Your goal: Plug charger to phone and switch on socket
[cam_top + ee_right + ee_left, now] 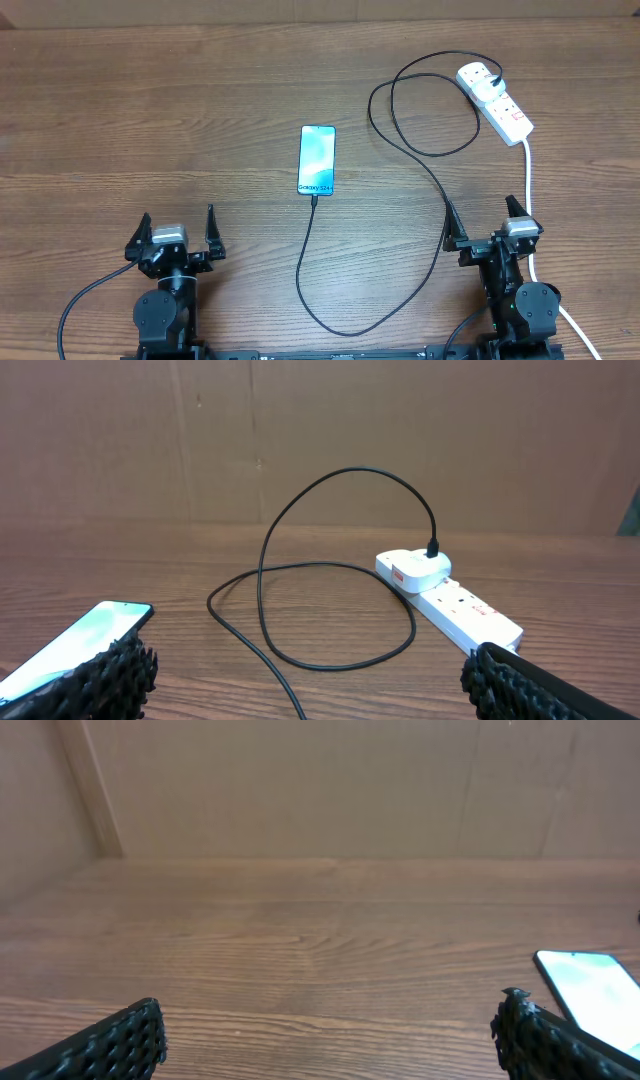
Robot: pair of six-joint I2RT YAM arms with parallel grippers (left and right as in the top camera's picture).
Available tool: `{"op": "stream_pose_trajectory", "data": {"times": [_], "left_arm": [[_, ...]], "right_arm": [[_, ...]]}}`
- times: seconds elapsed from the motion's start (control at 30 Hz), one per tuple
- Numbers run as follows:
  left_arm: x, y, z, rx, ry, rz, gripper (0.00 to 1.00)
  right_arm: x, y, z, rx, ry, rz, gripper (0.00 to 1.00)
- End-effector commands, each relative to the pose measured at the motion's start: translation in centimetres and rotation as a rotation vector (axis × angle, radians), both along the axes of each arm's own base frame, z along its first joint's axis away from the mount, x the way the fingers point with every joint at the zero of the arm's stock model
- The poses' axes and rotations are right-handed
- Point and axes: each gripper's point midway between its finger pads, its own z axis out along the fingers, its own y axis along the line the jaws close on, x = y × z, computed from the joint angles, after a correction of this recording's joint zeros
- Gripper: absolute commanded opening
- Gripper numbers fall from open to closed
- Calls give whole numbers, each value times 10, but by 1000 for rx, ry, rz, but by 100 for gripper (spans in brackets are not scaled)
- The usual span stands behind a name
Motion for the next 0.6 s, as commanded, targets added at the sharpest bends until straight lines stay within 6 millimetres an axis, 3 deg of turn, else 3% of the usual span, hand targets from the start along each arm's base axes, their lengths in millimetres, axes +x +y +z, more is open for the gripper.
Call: {"op": "stream_pose_trajectory", "data": {"times": [0.0,0.57], "left_arm": [[-1,6,0,60,-2,24,100],[-1,5,0,-71,-19,28,100]], "right_arm": [[0,-3,-1,4,-5,-14,100],[0,-3,-1,4,-5,-14,100]]}}
